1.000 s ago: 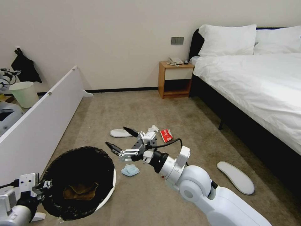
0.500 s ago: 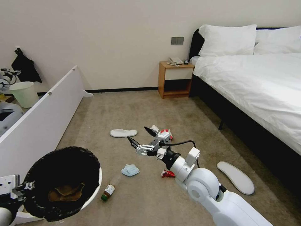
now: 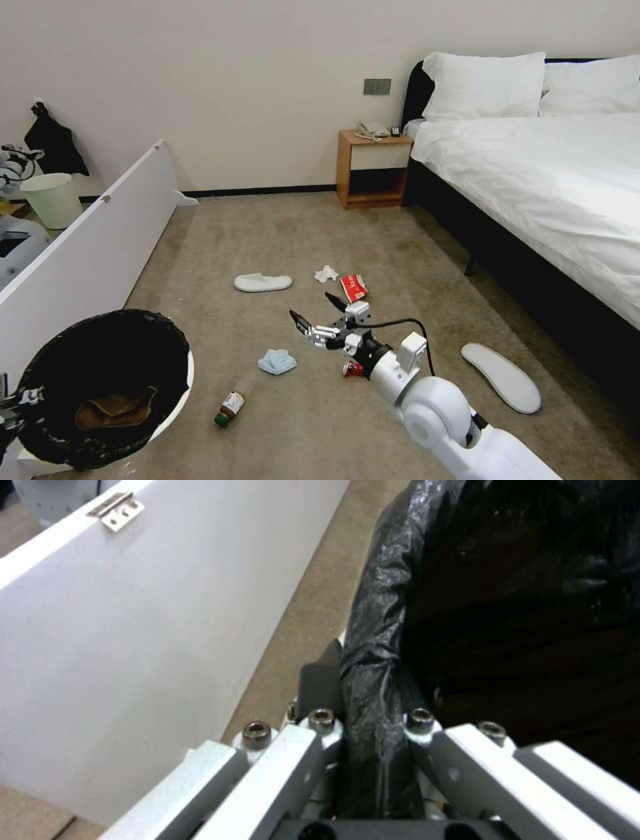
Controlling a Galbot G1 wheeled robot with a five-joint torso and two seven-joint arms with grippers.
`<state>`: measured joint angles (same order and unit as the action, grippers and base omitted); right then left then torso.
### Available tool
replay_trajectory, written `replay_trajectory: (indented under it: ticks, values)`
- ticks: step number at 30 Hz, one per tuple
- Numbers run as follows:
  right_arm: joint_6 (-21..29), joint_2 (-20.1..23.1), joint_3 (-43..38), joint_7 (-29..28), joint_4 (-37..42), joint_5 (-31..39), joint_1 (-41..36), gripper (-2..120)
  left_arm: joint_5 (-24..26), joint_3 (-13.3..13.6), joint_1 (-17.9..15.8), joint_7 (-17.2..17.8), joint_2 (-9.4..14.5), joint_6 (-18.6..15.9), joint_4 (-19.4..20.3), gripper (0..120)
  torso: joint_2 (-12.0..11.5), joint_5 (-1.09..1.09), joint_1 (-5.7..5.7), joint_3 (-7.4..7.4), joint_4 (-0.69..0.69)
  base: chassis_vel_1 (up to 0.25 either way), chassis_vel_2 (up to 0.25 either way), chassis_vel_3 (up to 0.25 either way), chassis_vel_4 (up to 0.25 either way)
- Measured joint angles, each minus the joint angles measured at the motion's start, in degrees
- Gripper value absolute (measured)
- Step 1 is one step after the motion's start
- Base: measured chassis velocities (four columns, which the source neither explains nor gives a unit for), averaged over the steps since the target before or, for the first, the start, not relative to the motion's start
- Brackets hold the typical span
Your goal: Pick up the trash bin, then pick up the garbage from the floor and place it into the trash bin.
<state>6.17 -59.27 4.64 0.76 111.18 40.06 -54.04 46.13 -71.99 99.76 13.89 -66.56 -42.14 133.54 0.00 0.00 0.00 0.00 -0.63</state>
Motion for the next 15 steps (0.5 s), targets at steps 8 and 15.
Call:
replay_trajectory:
  ticks: [8, 15]
  values:
    - [-2.21, -1.42, 2.32, -3.03, -2.39, -2.11, -3.76, 100, 0.68, -0.57, 0.49, -0.1, -1.27, 0.0, 0.6, 3, 0.0, 0.0, 0.0, 0.0, 0.01, 0.0, 0.0, 0.0, 0.0]
    - [-7.26, -0.27, 3.08, -4.04, -3.2, -6.06, -7.48, 100, 0.65, -0.45, 0.73, -0.1, -1.53, 0.0, 1.08, 3, 0.0, 0.0, 0.0, 0.0, 0.0, 0.0, 0.0, 0.0, 0.0]
